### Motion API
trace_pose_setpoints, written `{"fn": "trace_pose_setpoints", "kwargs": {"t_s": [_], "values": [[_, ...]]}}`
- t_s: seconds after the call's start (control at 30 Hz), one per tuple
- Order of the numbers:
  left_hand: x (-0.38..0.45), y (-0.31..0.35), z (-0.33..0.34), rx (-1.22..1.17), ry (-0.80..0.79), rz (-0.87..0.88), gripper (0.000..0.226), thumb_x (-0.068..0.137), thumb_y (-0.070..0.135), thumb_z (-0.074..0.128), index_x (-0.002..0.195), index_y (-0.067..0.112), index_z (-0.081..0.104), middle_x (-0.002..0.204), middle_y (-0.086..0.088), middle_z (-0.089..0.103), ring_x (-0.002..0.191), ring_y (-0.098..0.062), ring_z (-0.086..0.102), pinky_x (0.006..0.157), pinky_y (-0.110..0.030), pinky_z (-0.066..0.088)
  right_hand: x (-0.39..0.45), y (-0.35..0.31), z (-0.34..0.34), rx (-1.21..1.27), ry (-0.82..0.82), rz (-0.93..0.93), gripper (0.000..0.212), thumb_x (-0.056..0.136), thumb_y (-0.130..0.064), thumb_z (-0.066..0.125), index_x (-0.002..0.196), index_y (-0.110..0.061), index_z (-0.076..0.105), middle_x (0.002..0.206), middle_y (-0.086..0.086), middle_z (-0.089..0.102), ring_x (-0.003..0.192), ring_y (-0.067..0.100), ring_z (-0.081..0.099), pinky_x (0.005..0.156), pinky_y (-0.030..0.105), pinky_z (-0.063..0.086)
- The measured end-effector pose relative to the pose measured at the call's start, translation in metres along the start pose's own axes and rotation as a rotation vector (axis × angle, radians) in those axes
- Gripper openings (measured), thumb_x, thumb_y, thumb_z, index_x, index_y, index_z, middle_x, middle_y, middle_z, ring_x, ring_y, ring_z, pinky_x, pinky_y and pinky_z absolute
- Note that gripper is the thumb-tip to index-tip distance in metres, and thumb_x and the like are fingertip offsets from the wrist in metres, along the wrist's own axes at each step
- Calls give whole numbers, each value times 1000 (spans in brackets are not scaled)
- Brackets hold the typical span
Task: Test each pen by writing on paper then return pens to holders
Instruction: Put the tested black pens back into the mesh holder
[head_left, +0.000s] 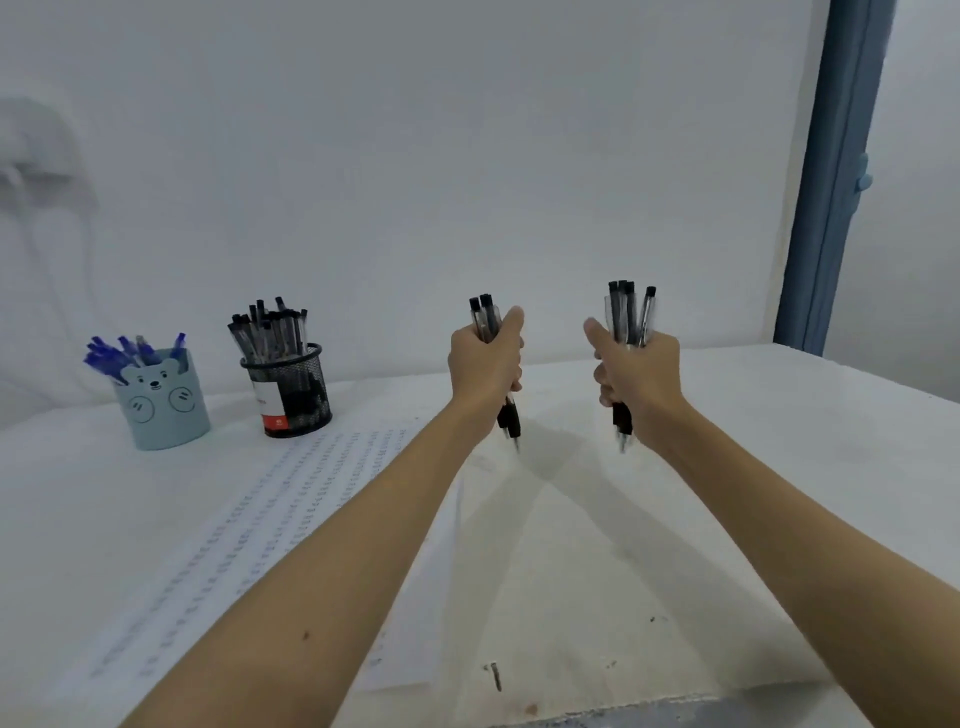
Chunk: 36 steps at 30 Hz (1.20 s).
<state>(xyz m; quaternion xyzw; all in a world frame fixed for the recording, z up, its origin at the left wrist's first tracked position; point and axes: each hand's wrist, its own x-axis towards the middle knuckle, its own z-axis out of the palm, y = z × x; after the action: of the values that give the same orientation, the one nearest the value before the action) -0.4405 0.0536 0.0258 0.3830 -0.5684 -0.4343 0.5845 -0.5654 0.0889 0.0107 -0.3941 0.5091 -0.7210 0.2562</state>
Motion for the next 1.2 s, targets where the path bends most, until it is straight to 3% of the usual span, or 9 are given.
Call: {"fn": "trace_pose_setpoints", "kwargs": {"t_s": [0.17,0.4,0.6,0.97,1.13,1.2], "values": [[33,28,-72,57,165,111,30,93,31,52,72,11,45,59,0,48,52,-10,54,61,-25,48,-8,-29,93,130,-220,26,33,90,-28,63,68,-12,44,43,3,48,33,15,40,37,19,37],[88,46,-186,41,555,232,37,92,25,51,62,17,32,57,3,34,49,-10,30,42,-17,29,-5,-33,227,264,-308,143,43,87,-36,67,66,-16,35,43,-2,30,31,12,24,38,19,27],[136,31,-238,-22,718,278,39,93,25,50,61,17,29,57,5,32,49,-9,28,39,-14,26,22,-13,292,309,-238,119,35,89,-31,63,70,-13,40,51,2,36,37,13,29,41,21,31],[174,2,-246,-125,635,278,40,91,25,54,59,18,31,54,2,31,50,-14,28,50,-27,27,42,15,344,288,-204,50,30,90,-34,60,72,-12,48,55,3,50,43,13,46,47,21,42],[168,-8,-235,13,515,173,31,91,30,54,65,15,45,58,3,43,49,-11,37,44,-22,35,41,35,346,144,-250,13,29,91,-33,58,78,-8,53,64,-1,51,55,11,45,54,18,40],[163,-14,-233,139,428,77,26,91,37,54,80,13,55,68,5,51,56,-5,44,45,-14,37,39,41,345,116,-305,25,22,91,-32,57,85,-10,57,74,-1,58,68,13,54,69,25,46]]}}
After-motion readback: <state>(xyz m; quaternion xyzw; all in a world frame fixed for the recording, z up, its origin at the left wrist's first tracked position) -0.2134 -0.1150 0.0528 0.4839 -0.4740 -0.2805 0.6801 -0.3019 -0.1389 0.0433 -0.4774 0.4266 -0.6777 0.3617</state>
